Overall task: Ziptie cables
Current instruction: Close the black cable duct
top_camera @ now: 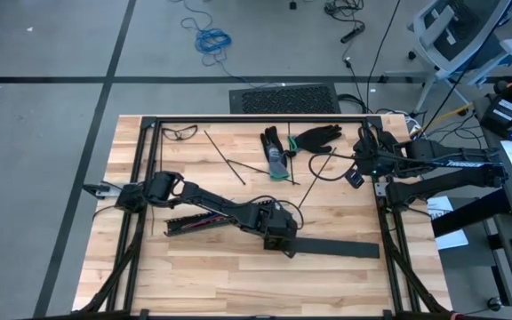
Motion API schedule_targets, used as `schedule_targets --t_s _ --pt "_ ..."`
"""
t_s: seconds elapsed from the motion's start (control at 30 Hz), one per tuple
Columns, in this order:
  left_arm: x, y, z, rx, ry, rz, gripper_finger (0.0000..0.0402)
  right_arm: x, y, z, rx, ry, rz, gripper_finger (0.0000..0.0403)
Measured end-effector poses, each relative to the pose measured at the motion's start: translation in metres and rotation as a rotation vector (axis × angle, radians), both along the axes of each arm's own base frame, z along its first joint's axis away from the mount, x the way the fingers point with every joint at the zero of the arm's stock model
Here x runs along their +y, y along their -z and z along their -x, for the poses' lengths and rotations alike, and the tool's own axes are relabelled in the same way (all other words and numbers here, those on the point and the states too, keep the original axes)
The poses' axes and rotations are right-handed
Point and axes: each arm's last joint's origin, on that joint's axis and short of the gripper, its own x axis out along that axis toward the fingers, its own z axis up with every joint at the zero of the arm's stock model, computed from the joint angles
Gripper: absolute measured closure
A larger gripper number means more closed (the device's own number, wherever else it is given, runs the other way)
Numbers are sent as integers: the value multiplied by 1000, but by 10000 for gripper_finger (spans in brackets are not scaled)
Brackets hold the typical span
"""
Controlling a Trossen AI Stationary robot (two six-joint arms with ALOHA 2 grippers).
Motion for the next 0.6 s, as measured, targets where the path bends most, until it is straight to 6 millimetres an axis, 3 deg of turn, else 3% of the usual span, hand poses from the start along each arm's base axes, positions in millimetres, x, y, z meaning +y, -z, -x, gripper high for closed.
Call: schedule_targets --t_s 0.17,0.33,0.47,0.6 --pt "-6 -10 3 -23 54 -21 393 0 0 0 1 0 0 403" --pt "-7 -37 6 -103 95 -33 349 0 0 0 0 0 -1 403" --pt "-4 -76 10 -254 220 -79 300 3 -1 -6 -40 -88 -98 399" --pt "1 -133 34 -369 403 -218 260 17 6 -26 -123 -325 -348 370"
